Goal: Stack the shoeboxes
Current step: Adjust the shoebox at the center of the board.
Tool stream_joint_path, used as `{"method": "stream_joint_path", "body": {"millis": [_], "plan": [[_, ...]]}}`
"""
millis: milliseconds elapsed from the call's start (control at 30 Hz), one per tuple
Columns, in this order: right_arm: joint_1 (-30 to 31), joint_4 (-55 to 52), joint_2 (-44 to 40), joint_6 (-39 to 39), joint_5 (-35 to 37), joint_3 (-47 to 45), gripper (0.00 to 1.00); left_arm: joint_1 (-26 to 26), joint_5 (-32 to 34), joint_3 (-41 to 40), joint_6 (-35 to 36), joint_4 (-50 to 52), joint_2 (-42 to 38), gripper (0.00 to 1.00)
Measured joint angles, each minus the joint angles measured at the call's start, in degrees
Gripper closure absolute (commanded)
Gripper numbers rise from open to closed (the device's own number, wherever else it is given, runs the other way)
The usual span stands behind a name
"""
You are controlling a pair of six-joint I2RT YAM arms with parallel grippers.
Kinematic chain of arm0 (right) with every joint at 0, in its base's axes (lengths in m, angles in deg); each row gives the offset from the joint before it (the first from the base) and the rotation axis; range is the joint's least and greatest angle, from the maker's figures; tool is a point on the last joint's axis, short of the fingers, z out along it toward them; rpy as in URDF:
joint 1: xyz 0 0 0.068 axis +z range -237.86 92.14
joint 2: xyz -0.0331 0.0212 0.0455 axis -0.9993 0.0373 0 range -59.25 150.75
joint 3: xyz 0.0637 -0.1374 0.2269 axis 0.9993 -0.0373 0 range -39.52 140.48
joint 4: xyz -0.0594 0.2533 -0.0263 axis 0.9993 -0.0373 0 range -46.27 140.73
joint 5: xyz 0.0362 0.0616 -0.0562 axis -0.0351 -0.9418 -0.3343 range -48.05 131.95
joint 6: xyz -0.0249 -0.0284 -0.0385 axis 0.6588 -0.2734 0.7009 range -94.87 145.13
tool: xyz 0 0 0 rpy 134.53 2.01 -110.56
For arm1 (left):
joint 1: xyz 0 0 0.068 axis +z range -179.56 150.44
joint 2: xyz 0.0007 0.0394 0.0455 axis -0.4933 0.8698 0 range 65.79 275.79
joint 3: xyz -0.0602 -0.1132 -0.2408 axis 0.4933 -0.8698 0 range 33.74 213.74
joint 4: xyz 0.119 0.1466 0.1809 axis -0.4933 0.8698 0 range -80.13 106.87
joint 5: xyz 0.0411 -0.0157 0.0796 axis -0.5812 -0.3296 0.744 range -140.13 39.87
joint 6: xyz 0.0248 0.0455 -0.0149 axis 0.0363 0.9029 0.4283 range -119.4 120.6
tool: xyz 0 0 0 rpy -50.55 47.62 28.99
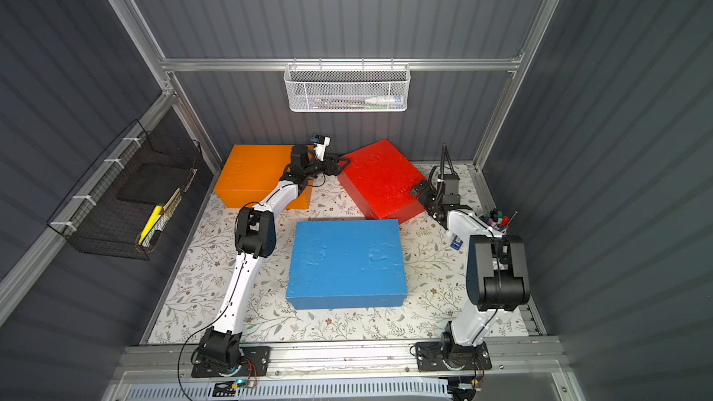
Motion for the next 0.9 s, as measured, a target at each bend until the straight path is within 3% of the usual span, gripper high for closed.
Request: {"method": "stream_joint_path", "body": {"millis": [267,400,633,767,900], "plan": [[-0.5,-0.1,0.4,0.0,0.9,1.1,0.01,-0.6,-7.7,-21.2,-7.7,-13.5,-10.5,0.01],[-1.1,-1.5,2.0,0.5,1.6,3.2,0.01,-0.6,-8.3,-35.1,-10.1,-20.7,-17.5,0.01],[-1.2,-4.1,3.5,2.4,2.2,5.9,0.01,-0.6,-9.0,-49.8,-13.7,-28.9,-23.8,0.01],[-1.2,-5.1,4.4,3.5,2.2,7.1,0.01,-0.7,-9.0,-57.5,-14.0,-29.4,-28.9,0.01],[-1.1,-6.5,5.0,4.1,1.9,8.0,0.01,-1.5,-6.5,-60.7,-9.7,-20.0,-34.9,0.01]]}}
